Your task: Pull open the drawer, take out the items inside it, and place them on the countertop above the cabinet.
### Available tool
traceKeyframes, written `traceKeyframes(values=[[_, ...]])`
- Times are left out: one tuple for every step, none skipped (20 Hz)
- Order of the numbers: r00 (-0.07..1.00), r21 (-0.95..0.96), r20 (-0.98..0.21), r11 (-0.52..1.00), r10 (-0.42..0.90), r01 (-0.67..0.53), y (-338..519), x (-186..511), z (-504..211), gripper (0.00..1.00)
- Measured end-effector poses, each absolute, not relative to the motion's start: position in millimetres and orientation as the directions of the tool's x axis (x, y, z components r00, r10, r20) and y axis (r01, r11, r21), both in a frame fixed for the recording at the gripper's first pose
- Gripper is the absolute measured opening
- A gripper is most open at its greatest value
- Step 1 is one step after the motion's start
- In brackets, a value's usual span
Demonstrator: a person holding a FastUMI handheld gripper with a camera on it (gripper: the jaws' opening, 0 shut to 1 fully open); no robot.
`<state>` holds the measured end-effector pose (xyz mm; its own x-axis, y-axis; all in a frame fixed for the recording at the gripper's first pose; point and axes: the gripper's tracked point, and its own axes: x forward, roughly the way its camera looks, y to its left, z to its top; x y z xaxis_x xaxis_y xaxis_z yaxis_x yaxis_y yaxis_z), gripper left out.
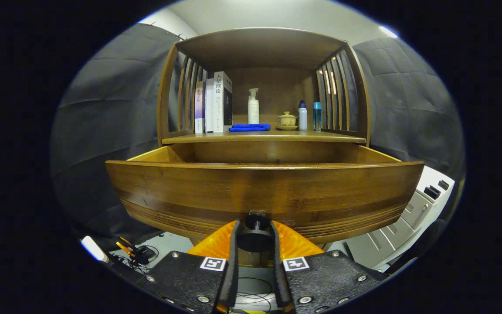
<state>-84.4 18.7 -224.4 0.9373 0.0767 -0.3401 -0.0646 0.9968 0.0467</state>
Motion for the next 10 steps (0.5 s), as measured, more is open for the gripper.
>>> traceKeyframes(values=[[0.933, 0.052, -0.348, 0.996, 0.087, -0.073, 20, -84, -225, 0.38], [0.929, 0.046, -0.356, 0.995, 0.1, -0.09, 21, -85, -223, 0.41], [0.93, 0.033, -0.351, 0.994, 0.109, -0.104, 20, -87, -218, 0.43], [0.935, 0.025, -0.34, 0.995, 0.103, -0.1, 15, -89, -211, 0.52], [0.938, 0.032, -0.332, 0.995, 0.101, -0.096, 12, -87, -205, 0.6], [0.939, 0.054, -0.325, 0.993, 0.114, -0.102, 15, -91, -198, 0.69], [0.938, 0.082, -0.319, 0.99, 0.133, -0.112, 18, -91, -190, 0.77], [0.938, 0.099, -0.314, 0.987, 0.149, -0.124, 19, -93, -180, 0.86], [0.939, 0.091, -0.307, 0.987, 0.155, -0.133, 19, -91, -168, 0.94], [0.943, 0.061, -0.299, 0.99, 0.143, -0.131, 14, -89, -156, 0.94]])
